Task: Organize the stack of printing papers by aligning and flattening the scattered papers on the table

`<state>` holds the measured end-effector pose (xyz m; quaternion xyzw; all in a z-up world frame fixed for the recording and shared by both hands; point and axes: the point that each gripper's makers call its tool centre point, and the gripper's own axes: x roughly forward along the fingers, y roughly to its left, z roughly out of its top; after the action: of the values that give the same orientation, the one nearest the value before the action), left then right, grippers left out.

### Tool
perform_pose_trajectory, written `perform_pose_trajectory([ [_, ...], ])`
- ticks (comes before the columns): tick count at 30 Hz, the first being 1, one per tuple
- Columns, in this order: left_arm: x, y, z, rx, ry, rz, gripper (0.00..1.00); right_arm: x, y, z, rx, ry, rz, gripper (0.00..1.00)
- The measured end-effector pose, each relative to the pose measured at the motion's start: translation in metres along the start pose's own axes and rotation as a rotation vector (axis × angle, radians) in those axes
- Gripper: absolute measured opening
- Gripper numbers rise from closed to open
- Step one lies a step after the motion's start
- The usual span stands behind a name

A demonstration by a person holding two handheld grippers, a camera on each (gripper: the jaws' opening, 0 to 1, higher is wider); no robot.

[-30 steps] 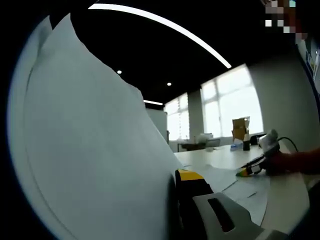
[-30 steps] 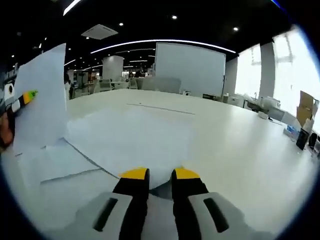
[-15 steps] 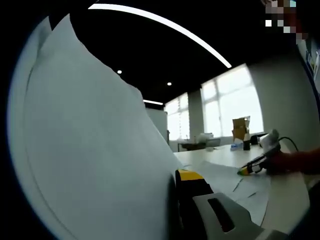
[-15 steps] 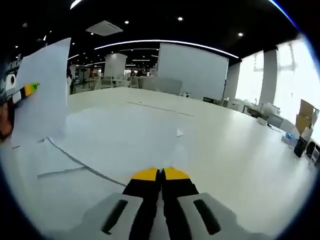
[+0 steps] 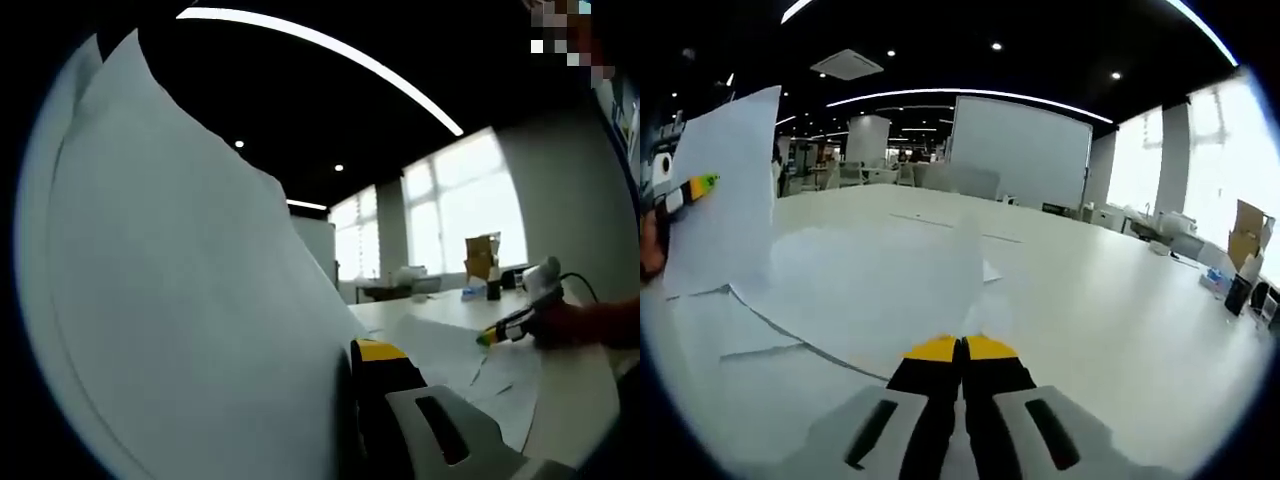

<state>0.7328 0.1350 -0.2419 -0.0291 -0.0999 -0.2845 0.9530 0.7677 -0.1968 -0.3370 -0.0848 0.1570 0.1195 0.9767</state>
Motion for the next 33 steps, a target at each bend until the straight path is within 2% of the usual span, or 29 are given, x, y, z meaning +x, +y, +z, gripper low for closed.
perform_pose_trajectory([
  [5, 0.000, 0.000, 0.000, 0.000, 0.001, 0.001, 0.11, -0.003, 0.000, 0.003, 0.045, -0.015, 0.011, 0.00],
  [19, 0.000, 0.001, -0.001, 0.001, 0.005, 0.003, 0.11, -0.009, -0.002, 0.018, 0.029, -0.078, -0.008, 0.00],
  [33, 0.000, 0.001, -0.001, 0.001, 0.005, 0.001, 0.11, -0.016, 0.005, 0.021, 0.054, -0.099, 0.011, 0.00],
])
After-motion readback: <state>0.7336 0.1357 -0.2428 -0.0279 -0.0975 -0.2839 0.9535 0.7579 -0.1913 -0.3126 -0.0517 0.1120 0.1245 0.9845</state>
